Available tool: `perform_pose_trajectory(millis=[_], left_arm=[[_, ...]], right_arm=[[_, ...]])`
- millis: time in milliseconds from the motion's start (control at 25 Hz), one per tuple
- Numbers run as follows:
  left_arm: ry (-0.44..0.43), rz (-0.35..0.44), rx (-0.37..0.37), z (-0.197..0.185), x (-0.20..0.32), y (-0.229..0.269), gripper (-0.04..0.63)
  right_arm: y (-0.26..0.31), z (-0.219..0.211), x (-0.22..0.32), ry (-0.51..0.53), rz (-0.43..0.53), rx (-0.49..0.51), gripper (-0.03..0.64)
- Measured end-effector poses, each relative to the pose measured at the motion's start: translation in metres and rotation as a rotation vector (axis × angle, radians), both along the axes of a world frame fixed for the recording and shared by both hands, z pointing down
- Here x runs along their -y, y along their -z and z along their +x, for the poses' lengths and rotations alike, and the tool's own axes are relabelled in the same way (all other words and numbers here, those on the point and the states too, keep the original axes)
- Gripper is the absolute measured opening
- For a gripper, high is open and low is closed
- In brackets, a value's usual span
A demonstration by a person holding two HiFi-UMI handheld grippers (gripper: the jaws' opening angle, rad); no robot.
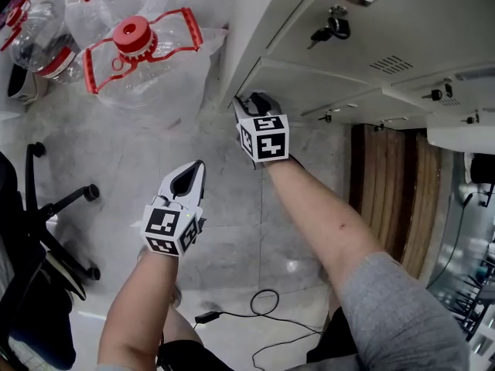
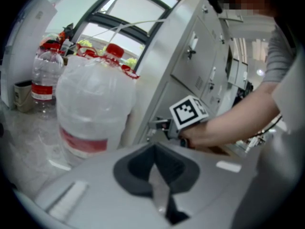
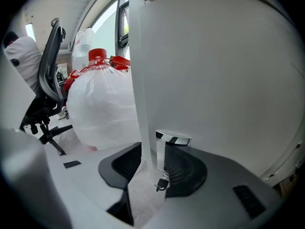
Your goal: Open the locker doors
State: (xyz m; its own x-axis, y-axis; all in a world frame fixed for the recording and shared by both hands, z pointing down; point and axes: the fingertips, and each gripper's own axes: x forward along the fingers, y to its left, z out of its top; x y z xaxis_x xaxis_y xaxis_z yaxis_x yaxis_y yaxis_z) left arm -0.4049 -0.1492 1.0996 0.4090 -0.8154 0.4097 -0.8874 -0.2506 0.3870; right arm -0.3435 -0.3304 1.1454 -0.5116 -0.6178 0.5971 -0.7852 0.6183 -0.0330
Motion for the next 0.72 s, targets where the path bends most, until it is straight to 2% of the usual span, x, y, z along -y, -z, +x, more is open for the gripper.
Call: perform_pose_trajectory(millis=[400,720], left_arm=[[-0.048,0.014,0.009,0.046,-0.005,0.005,0.005],[-0.054,-0.018,-0.002,0.094,-0.017,0.005,0.005]], right_arm=[[0.0,0.035,-0.077,0.105,0.006,0.04,0.144],[-0.004,0.122,-0.151,0.21,-0.005,0.022,0.144]])
